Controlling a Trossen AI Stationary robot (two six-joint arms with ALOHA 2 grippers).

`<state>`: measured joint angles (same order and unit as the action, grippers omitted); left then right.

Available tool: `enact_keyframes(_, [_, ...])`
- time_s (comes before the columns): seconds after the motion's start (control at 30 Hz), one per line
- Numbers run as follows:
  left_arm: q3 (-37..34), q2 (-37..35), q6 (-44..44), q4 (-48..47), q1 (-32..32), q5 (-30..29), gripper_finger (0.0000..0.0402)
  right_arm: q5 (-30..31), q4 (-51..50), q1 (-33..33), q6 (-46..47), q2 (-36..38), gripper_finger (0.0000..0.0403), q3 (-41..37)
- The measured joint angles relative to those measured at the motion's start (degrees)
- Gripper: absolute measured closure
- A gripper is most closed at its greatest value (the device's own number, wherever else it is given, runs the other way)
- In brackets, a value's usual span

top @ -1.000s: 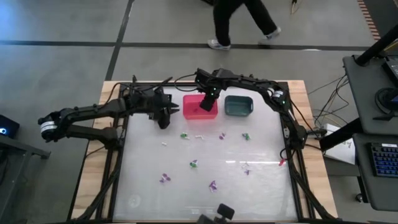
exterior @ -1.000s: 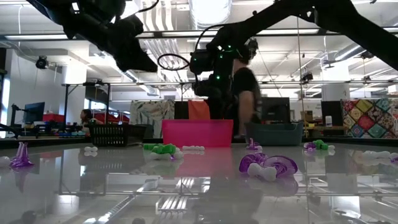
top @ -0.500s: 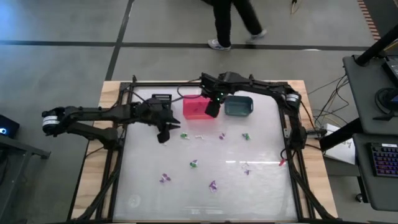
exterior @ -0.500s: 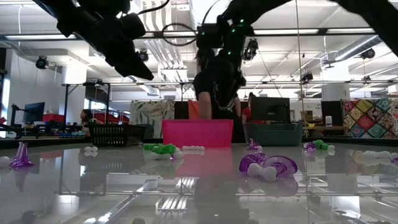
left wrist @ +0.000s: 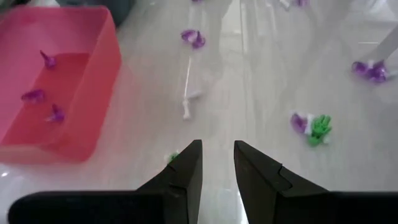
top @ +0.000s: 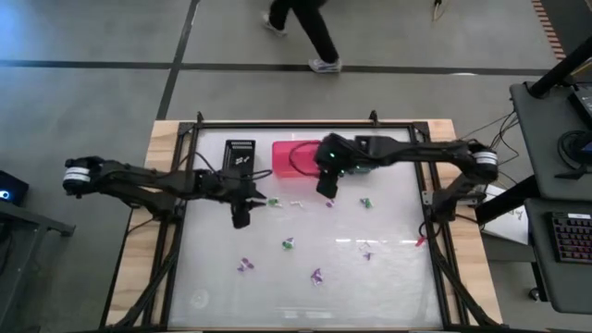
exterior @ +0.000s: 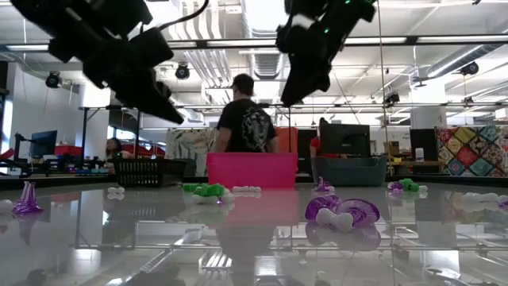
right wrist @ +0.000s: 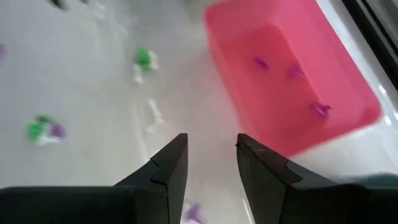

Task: Sort Halloween decoration
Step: Put the green skeleton toy into the blue bin

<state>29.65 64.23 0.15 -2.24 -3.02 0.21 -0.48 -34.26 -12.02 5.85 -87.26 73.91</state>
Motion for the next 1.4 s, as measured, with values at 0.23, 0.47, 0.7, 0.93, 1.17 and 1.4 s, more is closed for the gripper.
enact_keyframes(0.23, [-4.75,1.25,-2.41,6.92,0.5,-1.09,0.0323,0.03,14.4,4.04,0.61,6.88,0.0275,-10.14])
enact_keyframes(0.47, [-5.92,6.3,-0.81,13.09,0.5,-1.18,0.029,0.01,25.47,5.17,2.52,9.39,0.0275,-17.22])
enact_keyframes(0.7, [-3.96,13.52,0.8,15.49,0.4,-3.36,0.0272,0.05,25.7,5.17,3.85,9.44,0.0275,-17.86])
enact_keyframes(0.93, [-3.1,19.86,1.04,16.7,0.19,-8.41,0.0272,0.05,25.62,5.17,4.21,9.44,0.0275,-17.92])
enact_keyframes(1.17, [-3.08,23.98,0.91,19.8,0.09,-10.23,0.0272,0.04,25.62,5.3,4.23,9.44,0.0275,-17.95])
enact_keyframes(1.4, [-3.08,25.68,1.04,20.16,-0.49,-10.21,0.0272,0.05,25.62,5.41,4.23,9.44,0.0275,-17.97])
